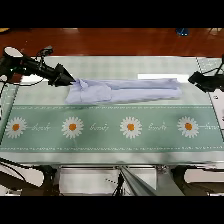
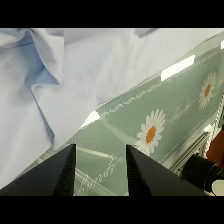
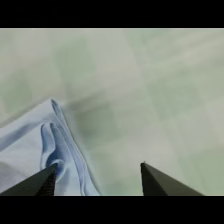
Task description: Fold the shirts.
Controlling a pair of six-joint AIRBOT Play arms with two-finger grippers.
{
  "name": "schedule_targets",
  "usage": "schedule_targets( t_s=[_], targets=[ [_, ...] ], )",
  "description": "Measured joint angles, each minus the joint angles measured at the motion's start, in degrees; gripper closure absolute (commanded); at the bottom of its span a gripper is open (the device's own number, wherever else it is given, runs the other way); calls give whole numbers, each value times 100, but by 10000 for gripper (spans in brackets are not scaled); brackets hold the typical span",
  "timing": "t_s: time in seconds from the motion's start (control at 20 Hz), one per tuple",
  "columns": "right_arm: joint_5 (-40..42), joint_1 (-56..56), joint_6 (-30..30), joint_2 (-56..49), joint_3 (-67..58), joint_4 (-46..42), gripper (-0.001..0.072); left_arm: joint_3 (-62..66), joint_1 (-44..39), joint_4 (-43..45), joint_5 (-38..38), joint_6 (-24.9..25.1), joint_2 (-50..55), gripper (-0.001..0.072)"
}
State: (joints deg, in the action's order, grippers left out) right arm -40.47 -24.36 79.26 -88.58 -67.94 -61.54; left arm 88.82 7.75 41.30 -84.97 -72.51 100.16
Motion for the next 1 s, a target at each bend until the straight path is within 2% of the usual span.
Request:
schedule_targets(
  t_s=[0.15, 0.3, 0.5, 0.55, 0.6, 0.65, 0.7, 0.75, 0.8, 1.0],
  targets=[
    [-750, -404, -345, -313, -15, 863, 100, 0, -55, -15, -4, 76, -28, 314],
    [-1104, -492, -623, -619, -20, 1543, 100, 0, -122, -26, -9, 118, -39, 314],
    [-960, -251, -813, -929, -24, 2140, 108, 0, -192, -42, -9, 179, -46, 315],
    [-841, -155, -835, -986, -28, 2253, 134, 0, -208, -44, -9, 208, -46, 315],
    [-669, -46, -831, -1038, -31, 2328, 239, 0, -214, -44, 0, 227, -46, 315],
    [-503, 57, -811, -1082, -31, 2339, 406, 0, -223, -59, 20, 245, -46, 315],
    [-293, 166, -758, -1119, -24, 2312, 626, 0, -229, -72, 44, 251, -46, 317],
    [-149, 254, -723, -1139, -24, 2288, 675, 0, -234, -103, 76, 260, -46, 338],
    [4, 330, -706, -1143, -24, 2332, 675, 0, -236, -109, 76, 269, -46, 368],
    [227, 466, -883, -850, -20, 2465, 676, 0, -240, -184, 105, 278, -46, 677]
  ],
)
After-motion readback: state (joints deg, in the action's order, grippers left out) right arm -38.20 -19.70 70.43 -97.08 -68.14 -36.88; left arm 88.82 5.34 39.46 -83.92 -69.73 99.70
